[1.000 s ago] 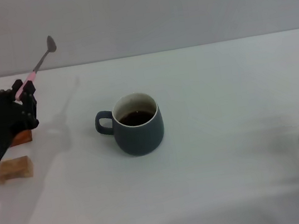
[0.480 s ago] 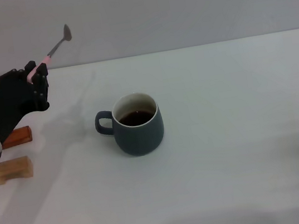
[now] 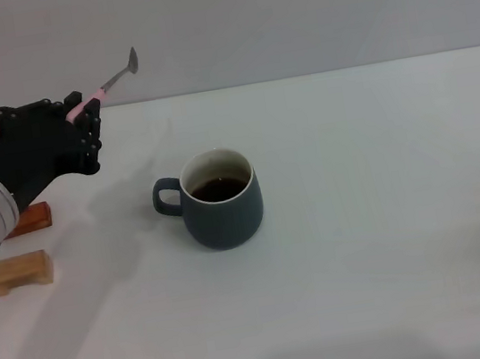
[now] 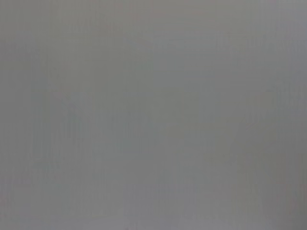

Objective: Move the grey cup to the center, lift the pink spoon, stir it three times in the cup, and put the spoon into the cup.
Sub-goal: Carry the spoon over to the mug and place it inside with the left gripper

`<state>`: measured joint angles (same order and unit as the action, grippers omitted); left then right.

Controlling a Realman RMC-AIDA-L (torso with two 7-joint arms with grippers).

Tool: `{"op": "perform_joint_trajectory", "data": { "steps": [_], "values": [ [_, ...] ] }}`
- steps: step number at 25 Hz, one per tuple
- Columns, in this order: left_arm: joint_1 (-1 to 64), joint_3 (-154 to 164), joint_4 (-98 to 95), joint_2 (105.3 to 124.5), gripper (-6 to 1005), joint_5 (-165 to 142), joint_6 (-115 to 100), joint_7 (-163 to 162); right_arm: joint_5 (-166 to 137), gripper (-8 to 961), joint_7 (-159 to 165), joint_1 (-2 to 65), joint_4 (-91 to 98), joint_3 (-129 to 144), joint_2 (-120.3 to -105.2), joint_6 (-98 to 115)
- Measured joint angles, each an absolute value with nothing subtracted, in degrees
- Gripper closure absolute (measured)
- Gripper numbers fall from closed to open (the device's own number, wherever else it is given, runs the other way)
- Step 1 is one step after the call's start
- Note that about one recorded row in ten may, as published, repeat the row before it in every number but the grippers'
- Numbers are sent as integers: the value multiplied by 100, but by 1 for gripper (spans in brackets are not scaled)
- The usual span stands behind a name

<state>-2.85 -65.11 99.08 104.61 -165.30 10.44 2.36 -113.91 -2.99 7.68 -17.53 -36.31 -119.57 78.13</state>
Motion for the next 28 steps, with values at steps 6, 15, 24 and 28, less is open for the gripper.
{"op": "perform_joint_trajectory", "data": {
  "steps": [6, 15, 24, 28],
  "values": [
    [-217, -6708, 10431, 10719, 858, -16508, 2174, 939, -11390, 954, -299, 749, -1744, -3634, -11957, 7815],
    [-109, -7196, 10942, 11289, 858, -16170, 3274, 2174, -11321, 954, -299, 701, -1732, -3639, -11953, 7809],
    [-49, -7820, 11419, 11766, 858, -15731, 4503, 3218, -11319, 954, -269, 676, -1679, -3639, -11953, 7799],
    [55, -7880, 11487, 11763, 858, -15717, 4931, 3262, -11317, 954, -266, 677, -1678, -3639, -11953, 7771]
  ]
}}
